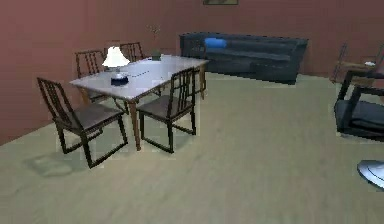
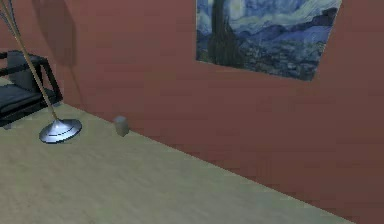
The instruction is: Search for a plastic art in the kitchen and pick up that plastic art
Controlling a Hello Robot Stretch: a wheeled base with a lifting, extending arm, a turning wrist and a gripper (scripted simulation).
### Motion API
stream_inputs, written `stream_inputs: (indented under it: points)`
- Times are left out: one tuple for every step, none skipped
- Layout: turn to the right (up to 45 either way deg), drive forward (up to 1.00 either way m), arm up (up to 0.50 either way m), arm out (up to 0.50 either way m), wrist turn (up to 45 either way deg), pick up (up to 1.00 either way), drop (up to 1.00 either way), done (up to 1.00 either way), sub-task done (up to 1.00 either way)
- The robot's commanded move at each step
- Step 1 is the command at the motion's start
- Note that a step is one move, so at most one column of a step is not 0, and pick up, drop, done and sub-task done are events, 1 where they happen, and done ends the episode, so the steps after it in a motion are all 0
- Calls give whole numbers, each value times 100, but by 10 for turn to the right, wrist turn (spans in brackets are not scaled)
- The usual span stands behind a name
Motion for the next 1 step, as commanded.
stream_inputs:
  points:
    - [0,10,0,0,0,0,0,0,0]
